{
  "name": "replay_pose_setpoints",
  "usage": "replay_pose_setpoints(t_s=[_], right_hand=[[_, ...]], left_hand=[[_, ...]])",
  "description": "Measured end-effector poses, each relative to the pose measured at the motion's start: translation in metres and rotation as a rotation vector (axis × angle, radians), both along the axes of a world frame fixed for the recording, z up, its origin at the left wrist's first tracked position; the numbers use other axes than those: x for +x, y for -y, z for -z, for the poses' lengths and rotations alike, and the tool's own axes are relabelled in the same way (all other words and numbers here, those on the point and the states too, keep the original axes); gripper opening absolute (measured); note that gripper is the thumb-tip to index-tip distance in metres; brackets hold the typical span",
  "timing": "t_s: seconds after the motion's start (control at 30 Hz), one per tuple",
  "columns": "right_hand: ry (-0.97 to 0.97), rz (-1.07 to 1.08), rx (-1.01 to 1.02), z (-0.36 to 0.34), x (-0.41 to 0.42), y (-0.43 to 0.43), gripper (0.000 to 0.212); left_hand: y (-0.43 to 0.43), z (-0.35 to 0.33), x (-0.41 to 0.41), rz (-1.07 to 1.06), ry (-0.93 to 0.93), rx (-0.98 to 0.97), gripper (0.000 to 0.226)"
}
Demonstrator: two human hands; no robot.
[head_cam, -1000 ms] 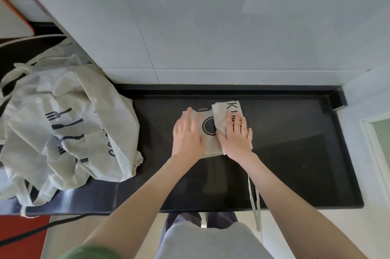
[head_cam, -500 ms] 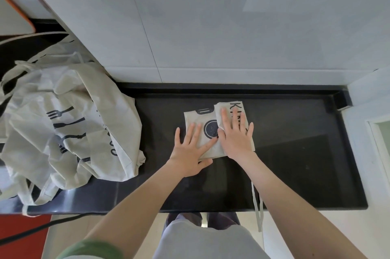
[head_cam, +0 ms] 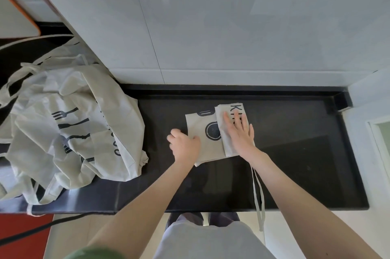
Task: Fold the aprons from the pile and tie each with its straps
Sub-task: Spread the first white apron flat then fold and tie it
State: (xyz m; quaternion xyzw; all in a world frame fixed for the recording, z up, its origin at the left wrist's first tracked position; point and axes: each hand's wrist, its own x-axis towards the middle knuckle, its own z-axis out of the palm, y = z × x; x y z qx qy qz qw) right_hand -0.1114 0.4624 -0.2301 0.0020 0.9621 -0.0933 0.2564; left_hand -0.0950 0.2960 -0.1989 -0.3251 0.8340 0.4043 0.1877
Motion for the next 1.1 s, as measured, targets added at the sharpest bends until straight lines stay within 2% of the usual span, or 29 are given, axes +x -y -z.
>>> replay_pose_setpoints(t_s=[0.07, 0.13, 0.23, 0.33, 0.4, 0.47, 0.5, 0.57, 0.6, 0.63, 0.7, 0.77, 0.83, 0.9, 1.0, 1.1], right_hand=[[0.025, 0.045, -0.102, -0.002, -0.003, -0.005, 0.07], [0.023, 0.044, -0.22, -0.002, -0.001, -0.012, 0.063], [0.049, -0.002, -0.306, -0.007, 0.0, -0.028, 0.065], [0.124, 0.088, -0.51, -0.015, 0.001, -0.037, 0.062], [0.157, 0.321, -0.778, -0.024, 0.002, -0.037, 0.044], [0.139, 0.394, -0.789, -0.028, 0.003, -0.045, 0.028], [0.148, 0.432, -0.835, -0.029, 0.003, -0.049, 0.028], [0.096, 0.48, -0.923, -0.03, 0.005, -0.057, 0.029], [0.063, 0.51, -0.922, -0.032, 0.006, -0.06, 0.025], [0.057, 0.556, -0.905, -0.034, 0.006, -0.06, 0.02], [0.091, 0.534, -0.812, -0.035, 0.006, -0.058, 0.021], [0.108, 0.462, -0.676, -0.032, 0.008, -0.053, 0.036], [0.08, 0.38, -0.53, -0.029, 0.011, -0.045, 0.055], [0.05, 0.334, -0.448, -0.026, 0.011, -0.041, 0.063], [0.035, 0.247, -0.399, -0.023, 0.01, -0.043, 0.054], [-0.022, 0.115, -0.282, -0.019, 0.011, -0.052, 0.045]], left_hand=[[-0.01, -0.006, -0.013, -0.128, 0.141, 0.193, 0.045], [-0.014, -0.009, -0.023, -0.148, 0.211, 0.362, 0.029], [-0.017, -0.02, -0.03, -0.183, 0.279, 0.623, 0.007], [-0.029, -0.029, -0.042, -0.089, 0.245, 0.698, 0.026], [-0.04, -0.033, -0.047, 0.088, 0.207, 0.668, 0.035], [-0.048, -0.027, -0.042, 0.429, 0.015, 0.613, 0.028], [-0.048, -0.017, -0.041, 0.654, -0.126, 0.506, 0.022], [-0.043, 0.002, -0.041, 1.211, -0.335, -0.002, 0.035], [-0.043, 0.009, -0.042, 1.386, -0.39, -0.242, 0.045], [-0.042, 0.013, -0.043, 1.45, -0.466, -0.392, 0.052], [-0.043, 0.018, -0.044, 1.446, -0.59, -0.538, 0.059], [-0.048, 0.025, -0.047, 1.387, -0.657, -0.602, 0.07], [-0.054, 0.02, -0.056, 1.341, -0.676, -0.558, 0.072], [-0.059, 0.009, -0.068, 1.267, -0.651, -0.443, 0.071], [-0.052, 0.0, -0.092, 1.243, -0.332, -0.249, 0.049], [-0.032, -0.004, -0.105, 1.196, -0.178, -0.094, 0.029]])
